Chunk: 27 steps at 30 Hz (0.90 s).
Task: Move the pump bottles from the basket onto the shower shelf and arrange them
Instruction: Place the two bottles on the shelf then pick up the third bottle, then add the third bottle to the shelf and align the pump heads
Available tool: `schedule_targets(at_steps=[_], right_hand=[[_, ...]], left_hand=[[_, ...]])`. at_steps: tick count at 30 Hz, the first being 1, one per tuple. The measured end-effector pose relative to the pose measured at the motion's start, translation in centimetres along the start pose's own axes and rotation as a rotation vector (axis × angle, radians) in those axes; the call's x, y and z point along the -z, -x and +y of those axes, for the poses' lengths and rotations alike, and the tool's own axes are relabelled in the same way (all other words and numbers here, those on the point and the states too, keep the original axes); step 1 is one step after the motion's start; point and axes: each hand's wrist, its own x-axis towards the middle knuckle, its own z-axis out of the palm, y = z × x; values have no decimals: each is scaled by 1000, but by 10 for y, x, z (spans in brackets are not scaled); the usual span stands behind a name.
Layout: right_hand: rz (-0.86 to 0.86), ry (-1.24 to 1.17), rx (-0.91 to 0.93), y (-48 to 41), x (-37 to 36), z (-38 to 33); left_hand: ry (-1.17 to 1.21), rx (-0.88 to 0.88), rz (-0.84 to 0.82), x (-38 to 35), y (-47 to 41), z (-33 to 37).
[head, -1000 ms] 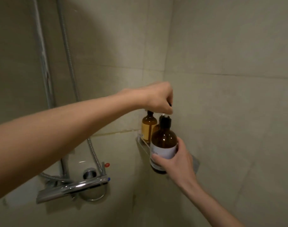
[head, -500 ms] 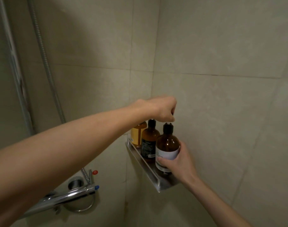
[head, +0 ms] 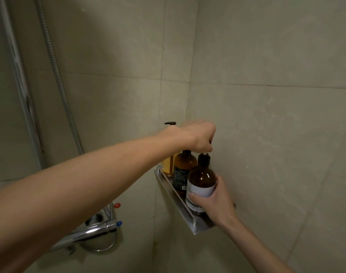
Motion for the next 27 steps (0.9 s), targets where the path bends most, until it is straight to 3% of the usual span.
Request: schedule_targets(at_steps=[23, 25, 27], right_hand=[[-82, -21, -32, 0, 1, -2], [-90, -18, -40, 1, 5, -7], [-85, -38, -49, 4, 8, -14]], left_hand=[[16, 43, -7, -8, -7, -9], [78, 49, 51, 0, -3, -9], [220, 66, 221, 10, 7, -13]])
